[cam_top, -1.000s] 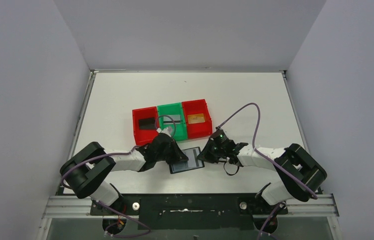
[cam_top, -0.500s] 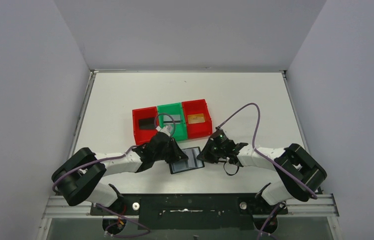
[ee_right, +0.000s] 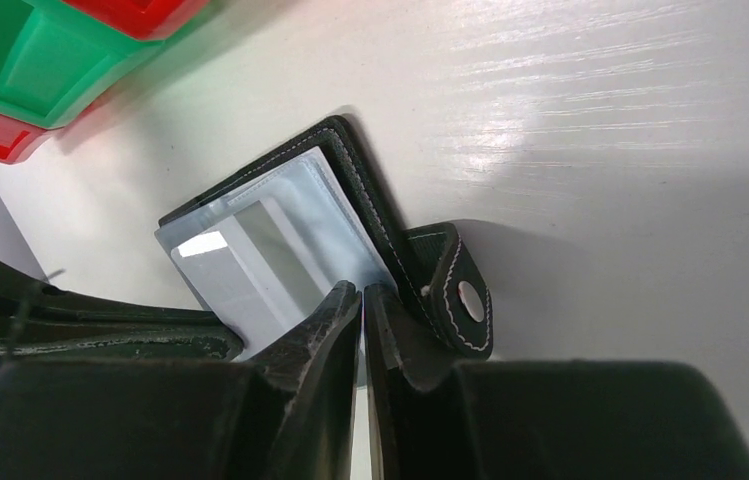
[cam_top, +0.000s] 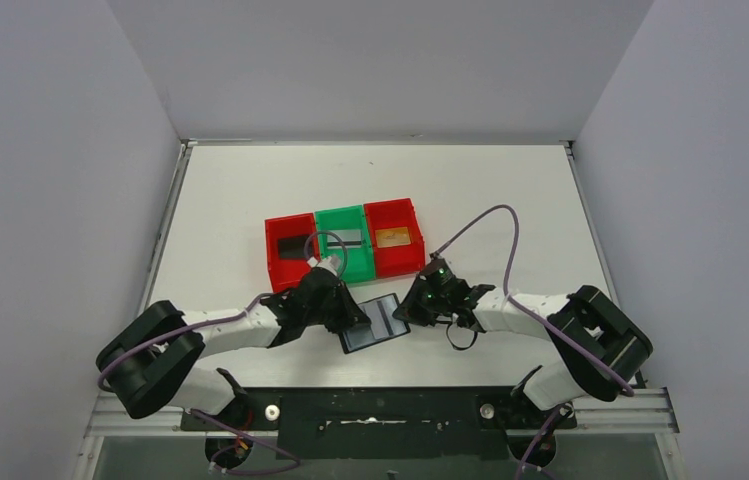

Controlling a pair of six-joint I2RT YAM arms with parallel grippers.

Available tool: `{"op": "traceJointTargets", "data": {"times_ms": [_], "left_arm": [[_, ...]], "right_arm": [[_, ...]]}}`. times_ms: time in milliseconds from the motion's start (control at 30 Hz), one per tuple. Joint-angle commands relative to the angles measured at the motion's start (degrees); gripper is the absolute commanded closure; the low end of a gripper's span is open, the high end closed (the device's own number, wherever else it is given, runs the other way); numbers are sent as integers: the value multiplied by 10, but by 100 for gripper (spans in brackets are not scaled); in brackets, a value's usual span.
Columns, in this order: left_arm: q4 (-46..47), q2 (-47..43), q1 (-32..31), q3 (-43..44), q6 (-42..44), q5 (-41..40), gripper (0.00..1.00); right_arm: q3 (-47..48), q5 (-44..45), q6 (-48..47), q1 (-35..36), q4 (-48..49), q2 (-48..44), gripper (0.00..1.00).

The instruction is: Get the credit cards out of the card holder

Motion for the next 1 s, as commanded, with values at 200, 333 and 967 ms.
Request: {"op": "traceJointTargets", "data": {"times_ms": [200,333,967], "left_arm": [[-48,-35,-4,5,-2,-28,100],[-64,-46,-4,5,0,-34,100],[-58,-58,-4,0,8,-27,100]], "right_arm": [[21,48,-38,23,-65,22,89],[37,58,-45,33,-78,27,89],[89,49,-103,84,-23,-4,83]]}}
